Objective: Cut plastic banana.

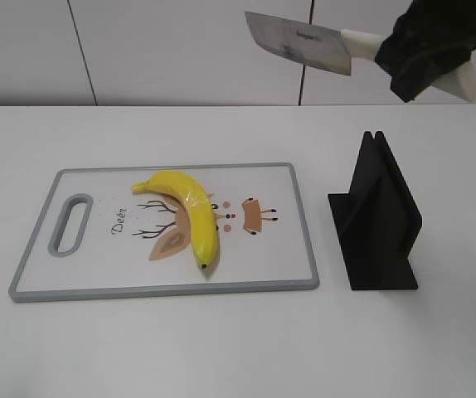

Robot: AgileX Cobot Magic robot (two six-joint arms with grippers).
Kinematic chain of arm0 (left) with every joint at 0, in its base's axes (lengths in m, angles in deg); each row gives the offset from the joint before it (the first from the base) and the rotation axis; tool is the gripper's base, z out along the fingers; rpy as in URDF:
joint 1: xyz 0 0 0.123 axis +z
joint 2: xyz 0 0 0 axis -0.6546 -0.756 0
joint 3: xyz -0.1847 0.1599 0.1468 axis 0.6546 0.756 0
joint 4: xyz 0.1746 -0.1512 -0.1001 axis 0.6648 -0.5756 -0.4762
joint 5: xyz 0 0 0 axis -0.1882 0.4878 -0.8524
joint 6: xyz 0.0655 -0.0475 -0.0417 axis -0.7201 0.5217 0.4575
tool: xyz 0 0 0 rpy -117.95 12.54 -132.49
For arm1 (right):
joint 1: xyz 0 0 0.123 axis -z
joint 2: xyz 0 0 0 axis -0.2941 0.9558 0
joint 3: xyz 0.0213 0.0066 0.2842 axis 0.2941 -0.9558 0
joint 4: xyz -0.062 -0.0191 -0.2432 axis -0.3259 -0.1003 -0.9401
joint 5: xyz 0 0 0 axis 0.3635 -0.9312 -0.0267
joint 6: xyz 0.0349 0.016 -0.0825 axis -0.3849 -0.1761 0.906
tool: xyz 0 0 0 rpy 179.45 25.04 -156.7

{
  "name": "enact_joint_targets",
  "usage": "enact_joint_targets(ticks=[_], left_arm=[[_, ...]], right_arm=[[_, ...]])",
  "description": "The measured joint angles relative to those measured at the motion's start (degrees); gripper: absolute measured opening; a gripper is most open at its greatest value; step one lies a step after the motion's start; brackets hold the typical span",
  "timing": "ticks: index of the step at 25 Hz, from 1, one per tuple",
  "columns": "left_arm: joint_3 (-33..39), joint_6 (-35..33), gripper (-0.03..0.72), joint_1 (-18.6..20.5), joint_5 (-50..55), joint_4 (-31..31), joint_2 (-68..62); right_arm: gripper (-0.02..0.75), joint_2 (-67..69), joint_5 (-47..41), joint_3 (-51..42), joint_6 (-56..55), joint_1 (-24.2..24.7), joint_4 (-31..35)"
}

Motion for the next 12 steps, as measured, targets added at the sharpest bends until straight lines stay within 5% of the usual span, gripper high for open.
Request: enact_joint_targets(ticks=[12], left_arm=[[-18.71,-23.06,0.552,0.00,3.51,-11.90,-27.31]], right_arm=[[0.169,7.22,2.51,4.99,34.38,0.00,2.19]])
